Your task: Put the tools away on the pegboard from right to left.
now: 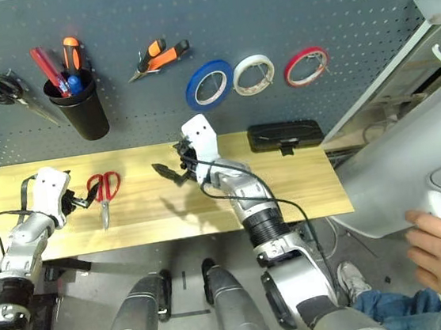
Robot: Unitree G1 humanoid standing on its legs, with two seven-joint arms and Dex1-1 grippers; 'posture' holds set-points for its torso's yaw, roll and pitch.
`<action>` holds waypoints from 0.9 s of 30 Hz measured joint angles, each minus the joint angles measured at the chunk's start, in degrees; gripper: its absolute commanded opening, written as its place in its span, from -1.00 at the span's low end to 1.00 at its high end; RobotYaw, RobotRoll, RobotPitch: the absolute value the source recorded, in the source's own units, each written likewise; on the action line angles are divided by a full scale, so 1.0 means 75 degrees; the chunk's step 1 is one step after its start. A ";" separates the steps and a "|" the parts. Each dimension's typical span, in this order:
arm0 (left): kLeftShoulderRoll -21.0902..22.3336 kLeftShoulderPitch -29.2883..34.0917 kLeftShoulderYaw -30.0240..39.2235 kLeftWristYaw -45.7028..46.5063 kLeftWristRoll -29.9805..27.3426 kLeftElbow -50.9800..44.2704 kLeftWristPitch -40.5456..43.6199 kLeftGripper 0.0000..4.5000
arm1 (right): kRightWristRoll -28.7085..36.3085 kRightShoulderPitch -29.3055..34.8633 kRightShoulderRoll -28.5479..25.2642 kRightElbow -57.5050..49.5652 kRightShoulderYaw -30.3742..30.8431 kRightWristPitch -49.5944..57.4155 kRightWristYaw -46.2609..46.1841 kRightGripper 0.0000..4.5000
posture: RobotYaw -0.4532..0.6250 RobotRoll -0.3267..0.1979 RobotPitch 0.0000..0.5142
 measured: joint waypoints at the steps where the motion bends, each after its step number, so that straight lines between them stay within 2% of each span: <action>1: -0.0021 -0.0194 0.0025 0.0229 0.0020 0.0341 0.0045 0.99 | -0.0071 -0.0033 0.0052 0.0112 0.0040 -0.0148 -0.0023 1.00 | 0.02 0.25 0.21; 6: -0.0130 -0.0883 0.0005 0.0860 0.0182 0.1749 0.0149 0.99 | -0.0183 -0.0298 0.0360 0.0403 0.0058 -0.0516 -0.0318 1.00 | 0.00 0.25 0.20; 11: -0.0221 -0.1256 -0.0044 0.0977 0.0310 0.2675 0.0268 0.99 | -0.0274 -0.0294 0.0477 0.0407 0.0059 -0.0575 -0.0455 1.00 | -0.05 0.25 0.20; 27: -0.0351 -0.1594 0.0063 0.1063 0.0286 0.3363 0.0736 0.99 | -0.0423 0.0250 0.0506 -0.0256 0.0253 -0.0359 -0.0437 1.00 | -0.14 0.25 0.23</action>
